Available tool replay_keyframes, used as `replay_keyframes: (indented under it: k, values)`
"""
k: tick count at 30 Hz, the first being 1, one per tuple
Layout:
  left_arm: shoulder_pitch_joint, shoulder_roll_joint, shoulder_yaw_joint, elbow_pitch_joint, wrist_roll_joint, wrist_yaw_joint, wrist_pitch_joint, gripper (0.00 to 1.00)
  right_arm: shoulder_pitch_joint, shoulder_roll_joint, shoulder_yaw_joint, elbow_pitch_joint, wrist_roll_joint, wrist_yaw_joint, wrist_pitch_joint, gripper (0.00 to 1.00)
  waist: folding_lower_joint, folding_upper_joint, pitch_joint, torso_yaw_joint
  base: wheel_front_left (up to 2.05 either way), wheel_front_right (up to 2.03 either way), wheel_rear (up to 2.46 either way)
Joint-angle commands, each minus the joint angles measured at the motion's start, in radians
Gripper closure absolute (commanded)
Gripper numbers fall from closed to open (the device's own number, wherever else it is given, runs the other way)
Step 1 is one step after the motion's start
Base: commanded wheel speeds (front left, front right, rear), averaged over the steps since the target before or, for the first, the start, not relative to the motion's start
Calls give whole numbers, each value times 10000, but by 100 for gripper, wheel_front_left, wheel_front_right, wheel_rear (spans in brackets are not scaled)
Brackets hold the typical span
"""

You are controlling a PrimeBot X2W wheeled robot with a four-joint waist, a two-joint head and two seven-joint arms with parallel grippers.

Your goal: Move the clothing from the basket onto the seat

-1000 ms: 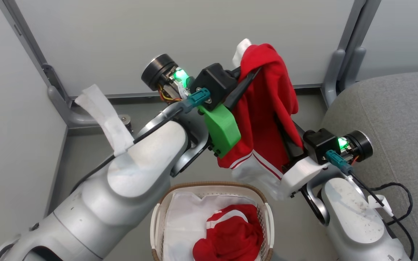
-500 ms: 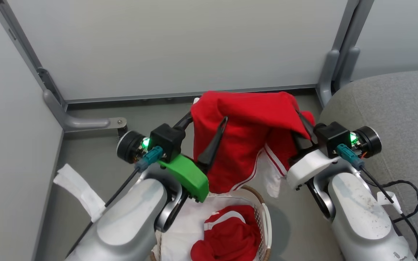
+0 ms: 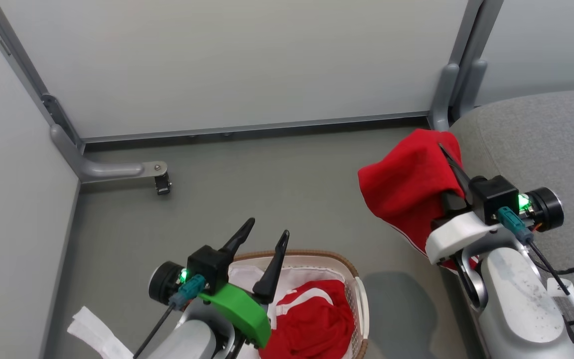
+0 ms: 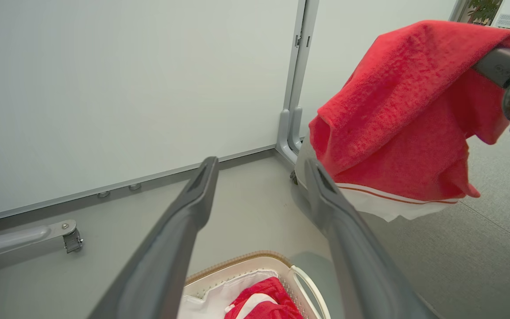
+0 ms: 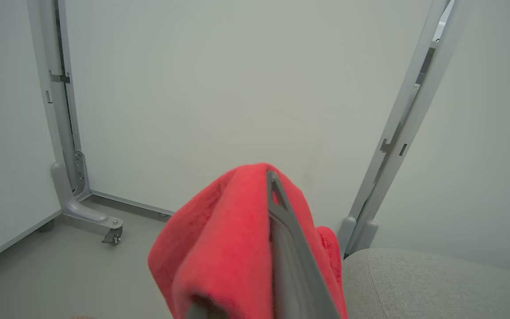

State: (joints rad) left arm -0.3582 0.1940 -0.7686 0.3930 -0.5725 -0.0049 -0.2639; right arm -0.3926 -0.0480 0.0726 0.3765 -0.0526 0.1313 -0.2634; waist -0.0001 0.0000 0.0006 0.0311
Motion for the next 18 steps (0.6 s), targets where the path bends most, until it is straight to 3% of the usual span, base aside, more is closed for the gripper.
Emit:
replay_keyframes:
  k: [1, 11, 18]
  values:
    - [343, -32, 104, -62, 109, -62, -3, 0, 221, -43, -147, -109, -63, -10, -21, 100, 1, 0, 6, -51, 0, 0, 0]
    - [1074, -244, 510, -225, 927, -347, -6, 0, 1020, -42, -901, -556, -192, -10, -21, 100, 1, 0, 170, -602, 0, 0, 0]
    - [987, -363, 914, -544, 1588, -386, -6, 0, 1218, -42, -811, -1036, -155, -10, -21, 100, 1, 0, 619, -1872, 0, 0, 0]
